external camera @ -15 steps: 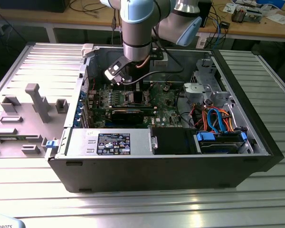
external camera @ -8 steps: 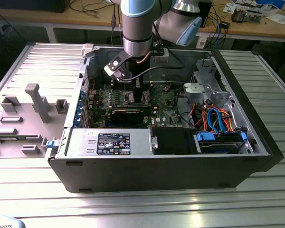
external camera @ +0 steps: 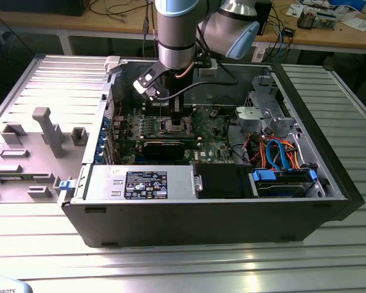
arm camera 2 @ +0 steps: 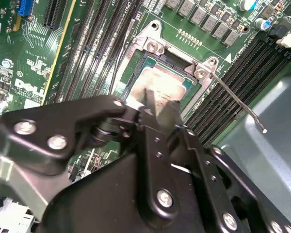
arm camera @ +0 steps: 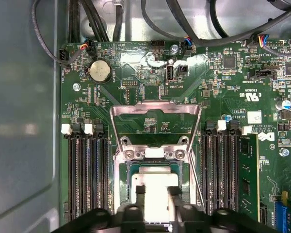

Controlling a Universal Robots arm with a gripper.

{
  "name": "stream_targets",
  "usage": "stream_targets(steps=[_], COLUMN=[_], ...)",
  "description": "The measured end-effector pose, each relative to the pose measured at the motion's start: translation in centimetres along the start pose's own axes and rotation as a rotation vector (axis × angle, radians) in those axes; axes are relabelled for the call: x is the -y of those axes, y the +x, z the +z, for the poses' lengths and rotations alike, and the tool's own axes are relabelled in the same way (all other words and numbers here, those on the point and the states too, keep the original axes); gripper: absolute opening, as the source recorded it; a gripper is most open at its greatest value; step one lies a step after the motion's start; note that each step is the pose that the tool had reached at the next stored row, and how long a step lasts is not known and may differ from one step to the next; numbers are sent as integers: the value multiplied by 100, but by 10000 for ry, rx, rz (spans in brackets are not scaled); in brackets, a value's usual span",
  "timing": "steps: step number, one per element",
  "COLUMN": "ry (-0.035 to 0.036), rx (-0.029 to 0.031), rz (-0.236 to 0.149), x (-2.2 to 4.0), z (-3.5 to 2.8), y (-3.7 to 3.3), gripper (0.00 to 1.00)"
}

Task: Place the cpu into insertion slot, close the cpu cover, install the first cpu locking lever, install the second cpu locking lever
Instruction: 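Place the cpu into insertion slot, then close the cpu cover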

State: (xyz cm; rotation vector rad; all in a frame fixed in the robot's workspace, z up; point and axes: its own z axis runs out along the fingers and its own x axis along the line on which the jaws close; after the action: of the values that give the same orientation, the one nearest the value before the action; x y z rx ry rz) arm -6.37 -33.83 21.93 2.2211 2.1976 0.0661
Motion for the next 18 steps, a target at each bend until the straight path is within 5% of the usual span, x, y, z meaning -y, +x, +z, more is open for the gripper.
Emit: stream_targets(steps=[1,3,18], ry=[1,4,30], rx=[0,0,0], rz=[0,0,0], x=[0,0,0], z=[0,0,0], y=[0,0,0], gripper=[29,11,11])
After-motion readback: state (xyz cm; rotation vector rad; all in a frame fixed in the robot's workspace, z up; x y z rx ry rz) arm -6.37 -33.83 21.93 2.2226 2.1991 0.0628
